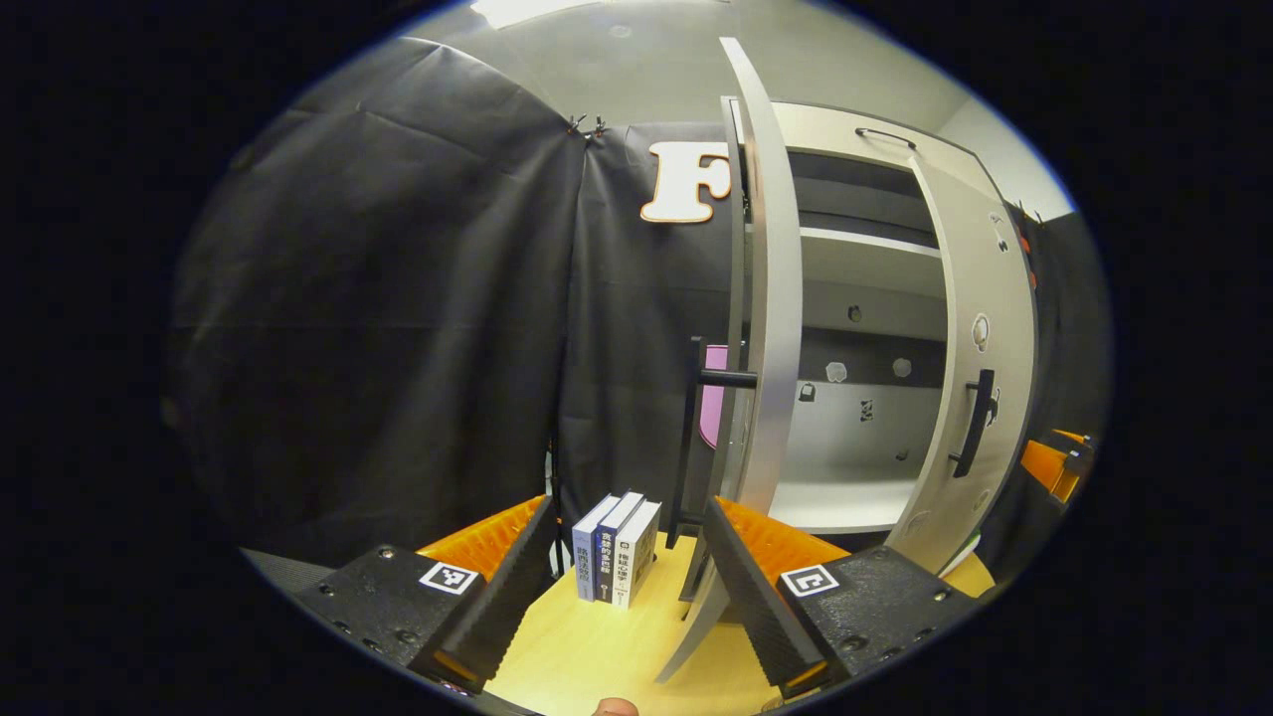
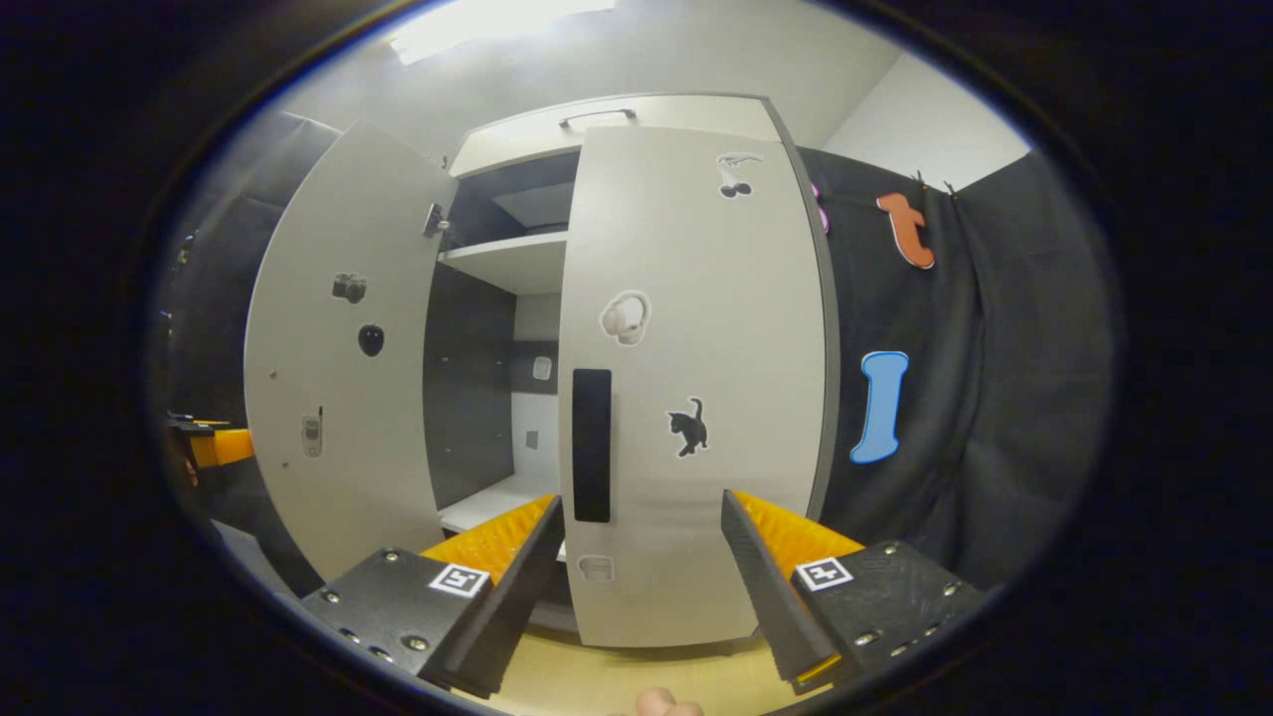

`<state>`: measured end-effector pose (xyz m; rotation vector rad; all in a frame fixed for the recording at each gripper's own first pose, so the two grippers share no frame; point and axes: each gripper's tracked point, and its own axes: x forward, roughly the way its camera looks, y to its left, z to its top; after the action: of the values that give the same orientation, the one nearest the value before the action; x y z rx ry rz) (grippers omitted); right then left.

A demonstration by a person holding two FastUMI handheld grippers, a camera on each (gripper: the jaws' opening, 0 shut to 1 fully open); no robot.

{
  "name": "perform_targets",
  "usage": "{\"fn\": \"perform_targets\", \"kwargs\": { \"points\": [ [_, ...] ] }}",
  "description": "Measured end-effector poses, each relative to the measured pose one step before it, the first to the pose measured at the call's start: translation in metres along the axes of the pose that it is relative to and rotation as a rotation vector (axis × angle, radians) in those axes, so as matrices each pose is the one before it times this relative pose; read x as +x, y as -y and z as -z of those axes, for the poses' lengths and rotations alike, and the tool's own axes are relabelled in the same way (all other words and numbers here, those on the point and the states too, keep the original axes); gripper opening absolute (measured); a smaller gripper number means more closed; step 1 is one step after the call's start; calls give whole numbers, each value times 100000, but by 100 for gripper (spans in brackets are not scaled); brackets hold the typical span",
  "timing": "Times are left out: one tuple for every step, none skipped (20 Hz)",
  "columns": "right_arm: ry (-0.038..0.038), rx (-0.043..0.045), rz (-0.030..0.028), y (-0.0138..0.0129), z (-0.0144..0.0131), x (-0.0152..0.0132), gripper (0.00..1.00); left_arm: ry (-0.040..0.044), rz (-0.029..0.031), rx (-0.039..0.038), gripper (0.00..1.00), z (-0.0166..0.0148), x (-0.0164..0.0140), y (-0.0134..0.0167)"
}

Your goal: Grasp the bottle in the cabinet with the left hand and place it on the coaster, then close the right door with the right hand and the left door with the left hand.

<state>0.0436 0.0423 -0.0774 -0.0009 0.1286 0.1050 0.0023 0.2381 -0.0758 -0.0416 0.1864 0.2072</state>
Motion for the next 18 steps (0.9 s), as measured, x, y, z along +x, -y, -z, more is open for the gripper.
{"fn": "perform_targets", "kwargs": {
  "points": [
    [-339,-588,-228,-19,111,33,96,302,59,548,95,-52,13,57],
    [-499,-474,-221,33,253,90,93,187,327,-179,95,-36,21,100],
    [-311,-104,-220,-8,77,46,93,360,438,-1023,95,99,-133,100],
    [-207,219,-162,-46,20,-64,93,377,344,-1618,95,-6,12,115],
    [-125,352,-122,-35,25,-22,93,168,380,-1649,95,147,-56,228],
    [67,320,-154,63,27,-42,93,165,359,-1375,95,62,-71,255],
    [106,37,-109,60,-80,-6,93,-25,373,-857,90,151,-114,207],
    [108,-121,90,159,4,-141,93,105,289,-333,95,-3,-95,144],
    [-104,-118,61,73,8,-10,93,8,109,-1,95,19,-56,49],
    [-114,13,175,183,86,-81,93,96,-36,163,97,-62,-52,77],
    [-127,272,203,153,44,-62,96,68,54,152,95,3,52,84],
    [-96,439,160,76,-35,-111,93,-12,242,-70,89,-11,-33,140],
    [-180,445,69,102,-2,32,93,-160,501,-193,89,30,-76,185],
    [-230,414,1,32,60,-98,93,-73,557,-439,89,27,-71,174],
    [-20,339,81,35,-71,-33,93,-186,667,-347,89,202,-1,332],
    [178,262,133,48,-61,-200,96,-79,958,-317,95,46,7,376],
    [231,216,151,132,-108,-27,96,-109,1305,-11,89,1,-42,474],
    [80,114,85,19,-43,-157,96,-235,1438,1,89,103,-21,417]
  ]
}}
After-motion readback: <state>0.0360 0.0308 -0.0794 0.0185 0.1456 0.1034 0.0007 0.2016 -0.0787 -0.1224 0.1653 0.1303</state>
